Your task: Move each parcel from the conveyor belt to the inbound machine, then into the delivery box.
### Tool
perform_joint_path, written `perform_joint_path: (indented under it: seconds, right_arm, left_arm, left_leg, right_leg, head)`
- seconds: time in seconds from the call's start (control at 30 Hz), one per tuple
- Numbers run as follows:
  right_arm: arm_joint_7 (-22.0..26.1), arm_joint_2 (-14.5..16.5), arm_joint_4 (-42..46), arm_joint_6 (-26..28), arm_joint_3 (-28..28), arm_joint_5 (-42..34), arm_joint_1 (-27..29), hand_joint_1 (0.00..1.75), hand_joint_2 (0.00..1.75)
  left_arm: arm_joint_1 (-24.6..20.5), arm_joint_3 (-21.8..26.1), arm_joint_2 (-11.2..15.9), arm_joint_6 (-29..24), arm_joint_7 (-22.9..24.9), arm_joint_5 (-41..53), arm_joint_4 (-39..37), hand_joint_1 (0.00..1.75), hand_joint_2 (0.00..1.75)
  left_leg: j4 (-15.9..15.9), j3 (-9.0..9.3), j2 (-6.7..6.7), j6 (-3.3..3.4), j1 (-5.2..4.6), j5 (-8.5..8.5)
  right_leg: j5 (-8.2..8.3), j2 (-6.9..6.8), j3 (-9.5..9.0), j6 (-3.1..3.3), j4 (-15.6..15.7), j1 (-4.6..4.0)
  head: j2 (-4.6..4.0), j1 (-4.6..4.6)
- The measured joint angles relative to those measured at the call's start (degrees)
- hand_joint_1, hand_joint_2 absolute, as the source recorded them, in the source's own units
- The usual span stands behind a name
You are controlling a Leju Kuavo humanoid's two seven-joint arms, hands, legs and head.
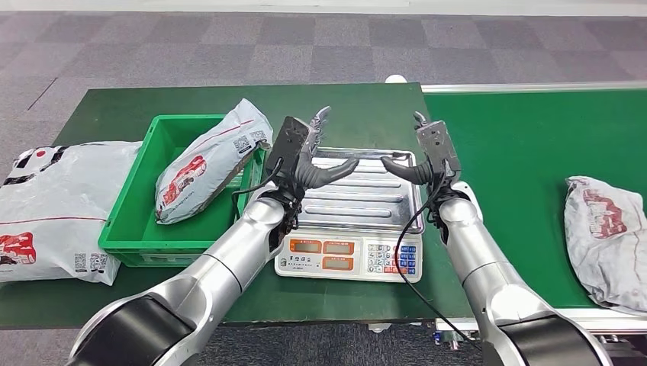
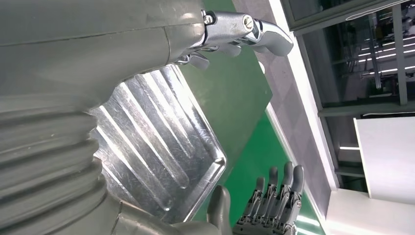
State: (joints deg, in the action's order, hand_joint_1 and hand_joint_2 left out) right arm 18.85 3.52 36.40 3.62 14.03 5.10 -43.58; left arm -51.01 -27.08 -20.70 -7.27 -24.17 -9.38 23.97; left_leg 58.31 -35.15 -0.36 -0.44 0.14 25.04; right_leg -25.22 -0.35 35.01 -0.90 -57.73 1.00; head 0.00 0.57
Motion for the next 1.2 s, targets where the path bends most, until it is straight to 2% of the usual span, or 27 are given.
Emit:
perform_joint_path:
  seconds: [0.47, 0.67, 0.87, 1.03, 1.2]
  right_arm:
    - [1.05, -1.48, -0.39, 2.30, -0.01, -0.05, 0.08, 0.00, 1.75]
    - [2.98, -4.46, -0.86, 6.31, -1.44, 0.32, 1.17, 0.00, 1.75]
    - [1.95, -7.91, -0.86, 11.10, -3.25, 3.13, 4.01, 0.00, 1.75]
    - [1.96, -10.32, -0.84, 12.05, -4.89, 4.07, 6.54, 0.00, 1.75]
    - [1.36, -11.37, -0.73, 13.36, -5.61, 5.46, 7.90, 0.00, 1.75]
  left_arm:
    - [0.00, -0.86, 0.00, -0.48, -0.53, -2.12, 0.64, 0.00, 1.75]
    - [0.32, -1.78, 0.00, -0.66, -1.04, -4.65, 1.02, 0.00, 1.75]
    - [0.65, -6.32, 0.00, -2.67, -0.77, -6.37, 1.77, 0.00, 1.75]
    - [0.67, -8.29, 0.00, -3.02, -1.16, -7.16, 1.71, 0.00, 1.75]
    - [0.67, -9.09, 0.00, -3.03, -1.26, -7.51, 1.58, 0.00, 1.75]
  left_leg:
    - [0.01, 0.01, 0.00, 0.00, 0.00, 0.00]
    - [0.03, 0.00, -0.04, 0.02, -0.03, 0.01]
    - [0.03, 0.00, -0.03, 0.07, -0.07, 0.05]
    - [0.02, -0.01, 0.03, 0.07, -0.07, 0.07]
    - [0.02, 0.02, 0.04, 0.08, -0.06, 0.07]
  right_leg:
    - [0.00, 0.00, 0.01, 0.00, 0.00, 0.00]
    - [0.00, -0.04, -0.01, -0.01, 0.02, 0.03]
    - [0.00, -0.04, 0.00, -0.01, 0.04, 0.05]
    - [0.00, -0.01, 0.01, -0.01, 0.04, 0.05]
    - [0.00, 0.04, 0.02, -0.02, 0.04, 0.04]
  head:
    - [0.00, -0.01]
    - [0.00, 0.00]
    - [0.00, 0.00]
    - [0.00, 0.00]
    - [0.00, 0.00]
